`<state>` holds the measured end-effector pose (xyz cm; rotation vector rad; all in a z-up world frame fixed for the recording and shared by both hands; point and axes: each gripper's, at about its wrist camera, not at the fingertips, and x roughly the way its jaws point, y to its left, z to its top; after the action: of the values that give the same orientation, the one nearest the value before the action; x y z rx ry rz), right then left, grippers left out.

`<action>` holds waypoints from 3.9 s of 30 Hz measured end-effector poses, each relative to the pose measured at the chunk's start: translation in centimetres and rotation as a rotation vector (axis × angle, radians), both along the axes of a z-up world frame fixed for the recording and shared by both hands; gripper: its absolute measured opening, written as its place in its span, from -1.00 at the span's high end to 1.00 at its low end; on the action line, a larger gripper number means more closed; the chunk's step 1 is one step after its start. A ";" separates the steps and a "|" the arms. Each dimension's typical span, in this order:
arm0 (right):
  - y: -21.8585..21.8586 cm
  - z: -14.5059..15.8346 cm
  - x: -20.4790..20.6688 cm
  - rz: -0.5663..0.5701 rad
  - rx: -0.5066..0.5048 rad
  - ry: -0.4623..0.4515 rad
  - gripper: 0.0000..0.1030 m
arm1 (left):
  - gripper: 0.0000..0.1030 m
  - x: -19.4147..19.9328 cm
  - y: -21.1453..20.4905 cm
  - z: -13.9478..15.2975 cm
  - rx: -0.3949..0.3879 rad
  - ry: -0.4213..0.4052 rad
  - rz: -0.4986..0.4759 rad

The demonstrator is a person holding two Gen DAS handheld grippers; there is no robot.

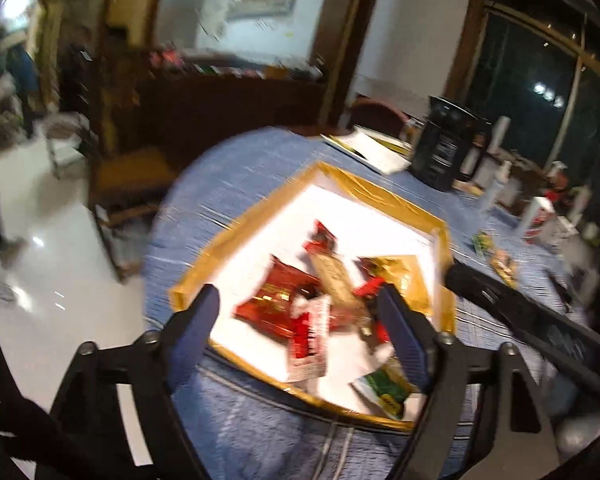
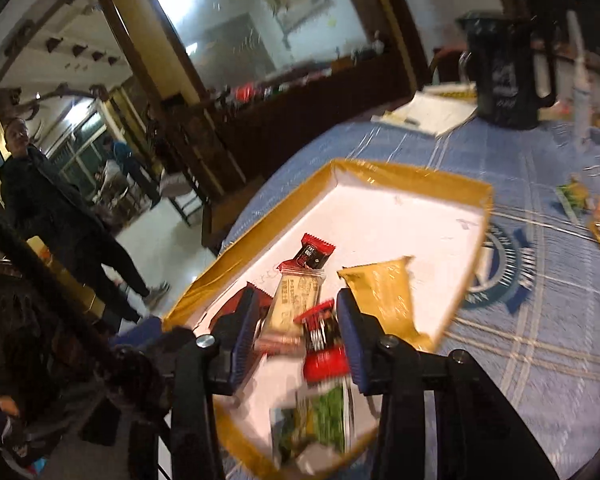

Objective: Organize snacks
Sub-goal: 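Carry the red candy and sauce packet into the tray and release them, then move both open tools toward the bread bag and green pea bag, then grasp the bread bag with the right tool while the left grasps the green pea bag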

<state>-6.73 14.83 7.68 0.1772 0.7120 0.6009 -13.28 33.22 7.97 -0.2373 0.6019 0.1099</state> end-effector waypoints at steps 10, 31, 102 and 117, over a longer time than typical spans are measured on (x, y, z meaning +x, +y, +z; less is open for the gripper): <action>-4.1 0.1 -7.6 -0.186 -0.100 -0.152 0.00 | -0.73 -3.1 -5.6 1.8 0.238 -0.040 0.064; -7.0 -0.2 -10.5 -0.243 -0.089 -0.130 -0.09 | -0.73 -5.1 -10.4 2.6 0.349 -0.022 0.018; -23.4 -6.6 20.7 -0.698 -0.249 0.308 -0.43 | -0.73 3.6 -12.2 2.2 0.039 0.068 -0.366; -26.1 -6.7 8.7 -0.581 -0.162 0.278 -0.33 | -0.73 16.3 -22.0 2.5 0.124 0.188 -0.505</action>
<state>1.94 -11.28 0.96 0.3063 0.9240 -0.0394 3.00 11.20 10.51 0.0508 0.8221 -0.3212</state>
